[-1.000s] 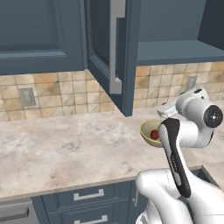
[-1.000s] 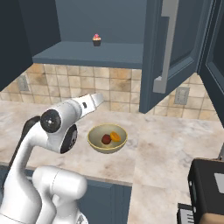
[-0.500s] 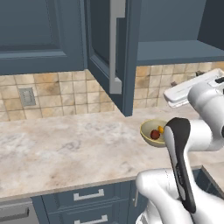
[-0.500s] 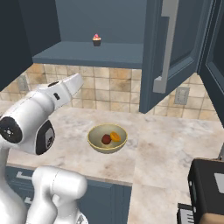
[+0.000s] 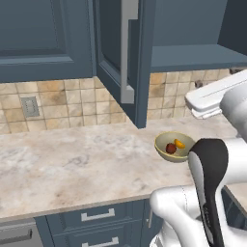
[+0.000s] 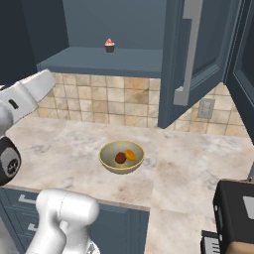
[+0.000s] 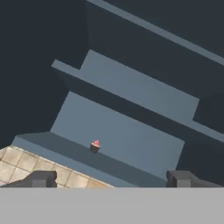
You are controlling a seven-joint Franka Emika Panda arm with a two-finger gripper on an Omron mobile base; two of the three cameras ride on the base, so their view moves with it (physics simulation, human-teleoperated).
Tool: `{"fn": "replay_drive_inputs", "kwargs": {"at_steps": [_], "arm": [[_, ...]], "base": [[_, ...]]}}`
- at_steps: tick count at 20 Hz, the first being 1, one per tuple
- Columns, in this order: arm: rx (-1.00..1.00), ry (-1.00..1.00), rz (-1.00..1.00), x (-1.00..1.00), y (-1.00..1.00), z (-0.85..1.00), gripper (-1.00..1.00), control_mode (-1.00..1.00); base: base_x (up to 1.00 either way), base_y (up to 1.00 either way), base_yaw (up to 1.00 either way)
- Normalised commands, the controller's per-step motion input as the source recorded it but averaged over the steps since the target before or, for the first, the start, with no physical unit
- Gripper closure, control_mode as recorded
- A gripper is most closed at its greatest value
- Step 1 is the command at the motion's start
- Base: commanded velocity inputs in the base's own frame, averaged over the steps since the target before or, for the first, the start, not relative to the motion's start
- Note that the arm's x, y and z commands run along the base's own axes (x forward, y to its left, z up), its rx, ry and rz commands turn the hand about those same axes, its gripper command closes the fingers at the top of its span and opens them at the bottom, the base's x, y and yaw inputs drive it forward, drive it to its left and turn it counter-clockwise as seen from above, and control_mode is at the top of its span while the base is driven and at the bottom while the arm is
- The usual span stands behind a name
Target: Open the cabinet. Pick the orange and apple from the cabinet and place them into the bowl. Then close the cabinet.
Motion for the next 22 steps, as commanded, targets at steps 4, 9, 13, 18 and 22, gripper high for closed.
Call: {"fn": "replay_drive_inputs", "kwargs": {"at_steps": [4,9,13,18,22], "arm": [[0.04,0.09,0.12,-0.51,0.79,0.00,-1.00,-1.00],[0.07,0.09,0.03,-0.30,0.72,0.00,-1.00,-1.00],[0.18,0.01,0.00,-0.24,0.82,0.00,-1.00,-1.00],[0.23,0.00,0.00,-0.08,0.96,-0.01,-1.00,-1.00],[0.14,-0.08,-0.05,0.35,0.89,-0.30,-1.00,-1.00]], "base": [[0.00,0.00,0.00],[0.00,0.00,0.00],[0.00,0.00,0.00],[0.00,0.00,0.00],[0.00,0.00,0.00]]}}
